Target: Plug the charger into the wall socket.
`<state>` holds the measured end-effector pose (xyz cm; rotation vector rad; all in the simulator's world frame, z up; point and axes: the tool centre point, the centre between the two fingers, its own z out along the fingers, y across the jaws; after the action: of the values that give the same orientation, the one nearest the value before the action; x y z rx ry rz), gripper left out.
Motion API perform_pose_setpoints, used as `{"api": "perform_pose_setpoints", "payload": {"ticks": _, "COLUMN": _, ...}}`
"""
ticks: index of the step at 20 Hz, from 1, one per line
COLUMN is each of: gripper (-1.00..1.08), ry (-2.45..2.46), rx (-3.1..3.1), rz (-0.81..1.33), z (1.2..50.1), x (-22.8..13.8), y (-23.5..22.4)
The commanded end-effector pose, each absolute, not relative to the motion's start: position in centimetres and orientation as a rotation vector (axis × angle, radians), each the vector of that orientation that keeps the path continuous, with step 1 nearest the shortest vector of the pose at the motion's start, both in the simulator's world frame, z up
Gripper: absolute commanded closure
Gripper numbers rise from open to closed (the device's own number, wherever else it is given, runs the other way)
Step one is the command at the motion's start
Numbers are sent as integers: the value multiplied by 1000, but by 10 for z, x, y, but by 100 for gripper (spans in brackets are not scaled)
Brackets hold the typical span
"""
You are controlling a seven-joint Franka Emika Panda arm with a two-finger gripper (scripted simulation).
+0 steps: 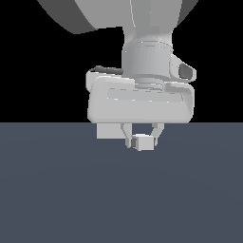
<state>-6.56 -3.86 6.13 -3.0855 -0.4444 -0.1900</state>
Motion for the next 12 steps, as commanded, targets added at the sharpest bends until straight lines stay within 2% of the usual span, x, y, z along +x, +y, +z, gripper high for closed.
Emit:
{"api": "perform_pose_setpoints", "payload": {"ticks": 1, "gripper": 108, "ry": -384, "rx": -3096, "rz": -191, "z": 68, "x": -59, "y": -29}}
{"api": "perform_pose_setpoints", "payload": {"ticks": 12, "gripper": 108, "ry": -158, "rx": -3126, "rz": -191, "z": 91, "x": -31, "y": 6}}
